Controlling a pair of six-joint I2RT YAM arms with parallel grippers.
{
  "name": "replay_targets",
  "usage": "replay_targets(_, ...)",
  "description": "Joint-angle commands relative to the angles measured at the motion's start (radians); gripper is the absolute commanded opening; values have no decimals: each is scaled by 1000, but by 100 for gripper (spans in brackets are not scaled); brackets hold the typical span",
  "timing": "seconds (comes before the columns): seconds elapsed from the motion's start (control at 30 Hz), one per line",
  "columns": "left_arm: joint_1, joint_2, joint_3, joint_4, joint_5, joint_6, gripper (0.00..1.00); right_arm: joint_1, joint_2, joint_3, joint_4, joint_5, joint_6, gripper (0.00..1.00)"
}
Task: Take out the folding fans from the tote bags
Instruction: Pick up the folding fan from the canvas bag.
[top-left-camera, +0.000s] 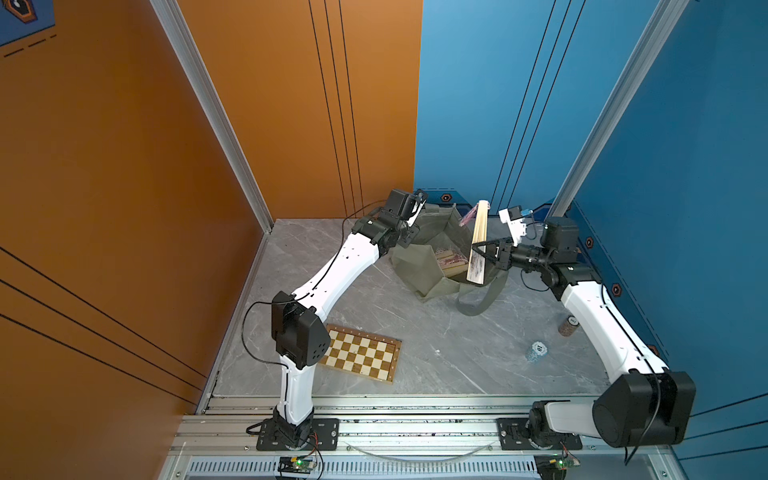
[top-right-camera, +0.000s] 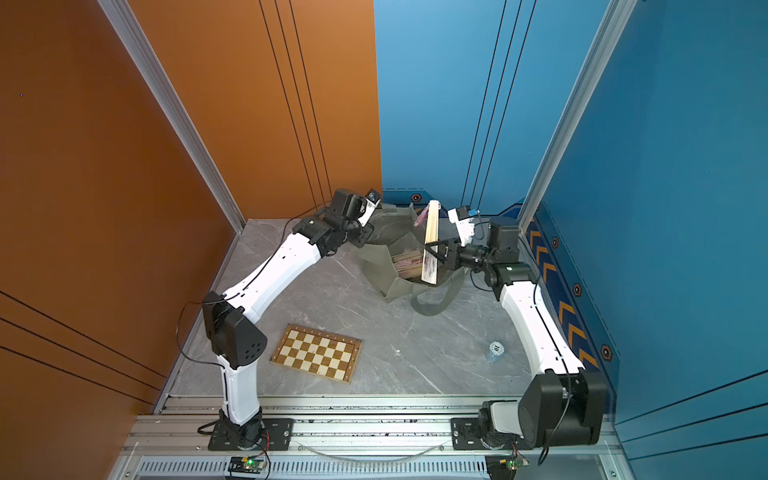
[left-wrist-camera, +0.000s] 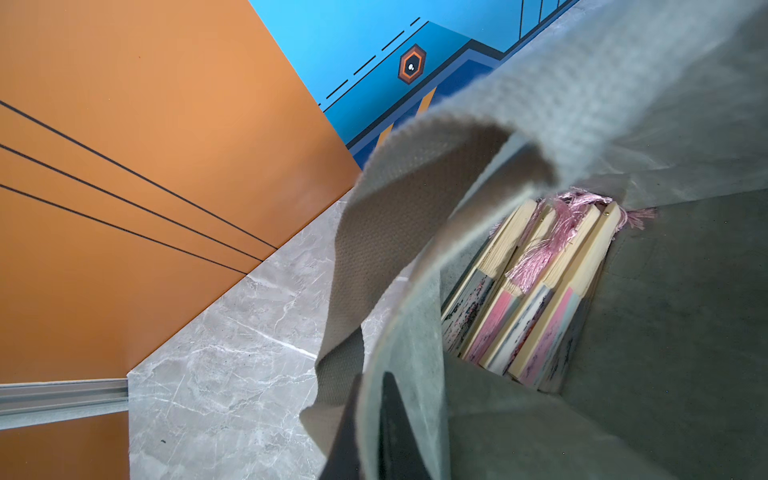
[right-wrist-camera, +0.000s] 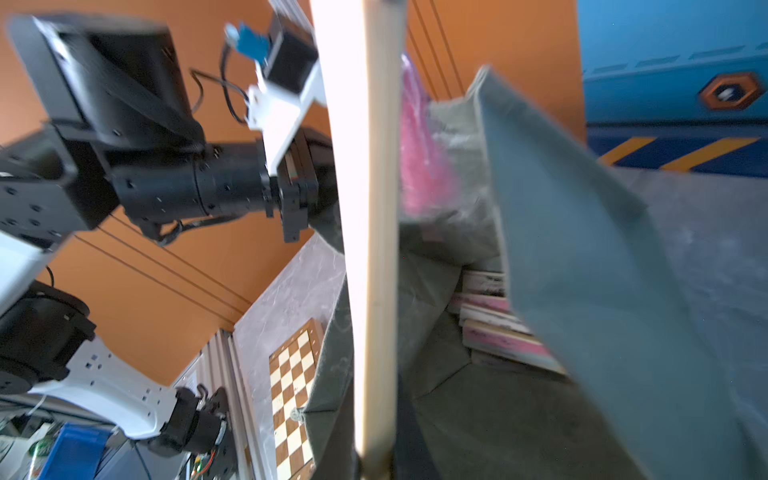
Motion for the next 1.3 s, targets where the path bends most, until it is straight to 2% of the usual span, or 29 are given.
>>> replay_targets(0.0, 1, -8, 0, 9, -20, -17, 0, -40, -34, -31, 163, 20, 133, 0)
replay_targets(0.13, 1, -16, -2, 9, -22, -17, 0, -122, 9, -61, 414, 38, 376, 0)
replay_targets(0.23, 14, -20, 4, 10, -21, -18, 0, -169, 58, -55, 539, 38, 508, 0)
replay_targets(0.43, 63, -44, 13, 25, -16, -1, 0, -237, 161, 74, 366, 111, 546, 0)
replay_targets(0.53, 81, -56, 22, 43, -21, 27, 0, -255, 234, 113, 373, 107, 605, 0)
replay_targets(0.67, 101, -56, 47, 42, -17, 40, 0, -256, 312, 156, 337, 102, 597, 0)
replay_targets(1.03, 133, -98, -5, 59, -79, 75, 0, -307, 539, 72, 922, 74, 1043, 0)
replay_targets(1.17, 147, -136, -58, 68, -77, 59, 0, -341, 629, 36, 1279, 91, 1315, 0)
replay_targets(1.23, 145, -157, -90, 82, -82, 70, 0, -350, 657, 46, 1313, 73, 1357, 0)
replay_targets(1.27, 144, -166, -102, 83, -89, 70, 0, -351, 652, 47, 1259, 61, 1318, 0)
